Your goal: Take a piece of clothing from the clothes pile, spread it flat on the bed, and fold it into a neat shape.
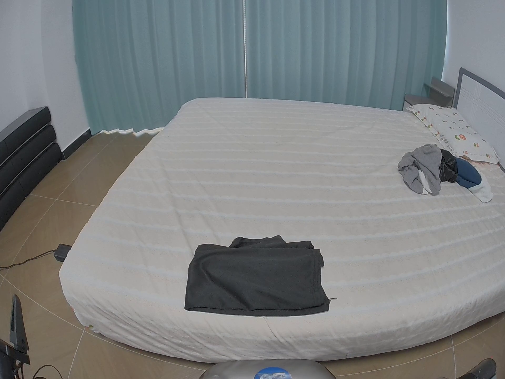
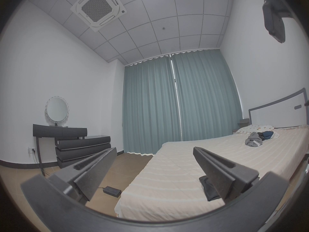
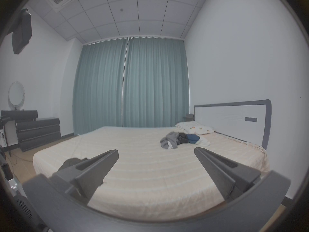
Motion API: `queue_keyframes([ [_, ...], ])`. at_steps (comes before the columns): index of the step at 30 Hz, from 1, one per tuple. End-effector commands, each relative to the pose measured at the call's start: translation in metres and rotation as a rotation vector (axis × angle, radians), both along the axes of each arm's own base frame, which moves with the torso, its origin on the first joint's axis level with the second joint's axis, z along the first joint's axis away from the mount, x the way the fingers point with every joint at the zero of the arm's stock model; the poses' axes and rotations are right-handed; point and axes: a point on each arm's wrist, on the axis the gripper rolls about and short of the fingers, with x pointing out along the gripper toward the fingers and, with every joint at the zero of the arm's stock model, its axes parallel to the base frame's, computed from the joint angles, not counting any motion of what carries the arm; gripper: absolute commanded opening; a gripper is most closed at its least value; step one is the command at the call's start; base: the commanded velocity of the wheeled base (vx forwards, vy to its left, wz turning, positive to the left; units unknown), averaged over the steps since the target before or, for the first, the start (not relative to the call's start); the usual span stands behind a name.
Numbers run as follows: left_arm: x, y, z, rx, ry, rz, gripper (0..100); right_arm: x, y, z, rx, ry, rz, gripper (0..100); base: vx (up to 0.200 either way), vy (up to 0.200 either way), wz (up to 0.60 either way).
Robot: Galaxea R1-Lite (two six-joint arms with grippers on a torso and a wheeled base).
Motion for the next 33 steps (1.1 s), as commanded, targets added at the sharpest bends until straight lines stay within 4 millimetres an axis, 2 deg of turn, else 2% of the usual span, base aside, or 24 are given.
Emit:
queue_keyframes([
  [1, 0.003, 0.000, -0.009, -0.007, 0.013, -0.003, 100, 0.022, 0.000, -0.033, -0.017, -0.033, 0.001, 100, 0.000, 0.000, 0.00],
  [2, 0.003, 0.000, -0.012, -0.011, 0.037, -0.005, 100, 0.030, 0.000, -0.046, -0.029, -0.049, -0.001, 100, 0.000, 0.000, 0.00],
  [7, 0.005, 0.000, -0.022, -0.029, 0.136, -0.015, 100, 0.032, 0.000, -0.053, -0.030, -0.009, -0.002, 100, 0.000, 0.000, 0.00],
  [12, 0.006, -0.001, -0.029, -0.119, 0.192, -0.053, 100, 0.034, 0.000, -0.066, -0.021, 0.118, 0.004, 100, 0.000, 0.000, 0.00],
  [17, 0.006, -0.001, -0.029, -0.126, 0.194, -0.086, 100, 0.034, 0.000, -0.066, -0.016, 0.116, 0.024, 100, 0.000, 0.000, 0.00],
  [20, 0.006, -0.004, -0.029, -0.137, 0.199, -0.186, 100, 0.034, 0.000, -0.066, -0.001, 0.113, 0.029, 100, 0.000, 0.000, 0.00],
  [23, 0.006, -0.004, -0.029, -0.130, 0.201, -0.215, 100, 0.034, 0.000, -0.066, 0.003, 0.113, 0.029, 100, 0.000, 0.000, 0.00],
  [31, 0.006, -0.004, -0.029, -0.143, 0.202, -0.228, 100, 0.034, 0.000, -0.066, 0.021, 0.111, 0.032, 100, 0.000, 0.000, 0.00],
  [33, 0.006, -0.003, -0.031, -0.149, 0.220, -0.172, 100, 0.034, 0.000, -0.066, 0.026, 0.110, 0.032, 100, 0.000, 0.000, 0.00],
])
